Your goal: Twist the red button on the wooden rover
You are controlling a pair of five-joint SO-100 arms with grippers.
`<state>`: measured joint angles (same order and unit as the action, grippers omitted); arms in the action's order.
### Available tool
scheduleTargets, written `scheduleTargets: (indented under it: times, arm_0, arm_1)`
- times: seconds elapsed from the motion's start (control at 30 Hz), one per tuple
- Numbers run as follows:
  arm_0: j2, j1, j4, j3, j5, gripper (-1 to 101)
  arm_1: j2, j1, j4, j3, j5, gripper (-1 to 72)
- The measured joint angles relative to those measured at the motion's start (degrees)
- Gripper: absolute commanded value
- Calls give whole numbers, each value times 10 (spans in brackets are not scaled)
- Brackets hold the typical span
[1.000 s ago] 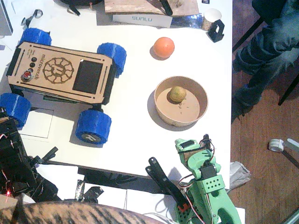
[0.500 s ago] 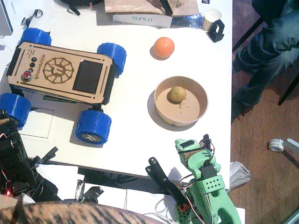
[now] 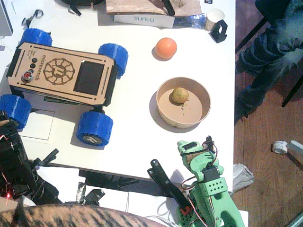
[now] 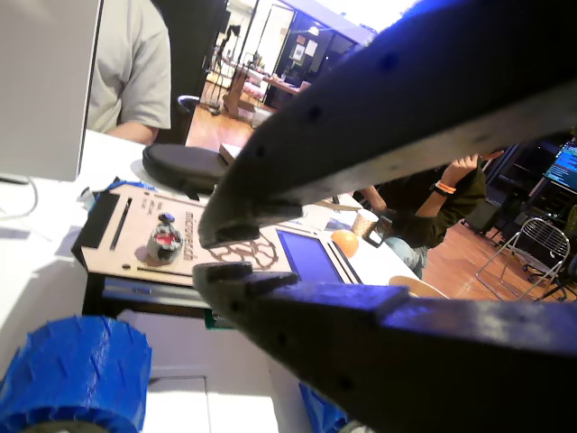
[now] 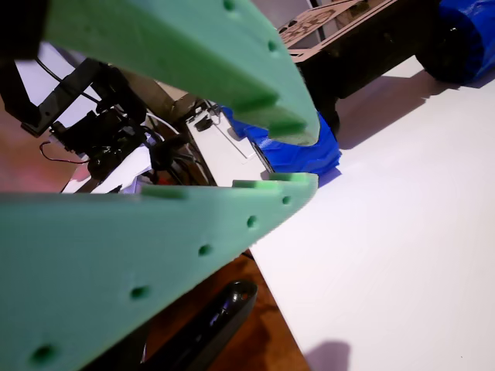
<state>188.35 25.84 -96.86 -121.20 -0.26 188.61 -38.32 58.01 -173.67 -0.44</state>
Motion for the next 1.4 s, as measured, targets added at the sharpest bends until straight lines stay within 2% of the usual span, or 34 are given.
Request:
scheduleTargets:
  times: [0.23,0.6,0.73,0.87,1.13,1.4]
  arm_0:
    - [-67,5,54,0,0,0]
    - [-346,5,181,0,0,0]
    - [-454,5,200,37,0,0]
    - [-555,5,196,127,0,0]
    - [-743,1,107,361,0,0]
    - [-873,-82,42,509,0,0]
  arm_1:
    - [0,0,0,0,0,3]
    - [0,0,0,0,0,3]
    - [0,0,0,0,0,3]
    - [0,0,0,0,0,3]
    - [0,0,0,0,0,3]
    - [0,0,0,0,0,3]
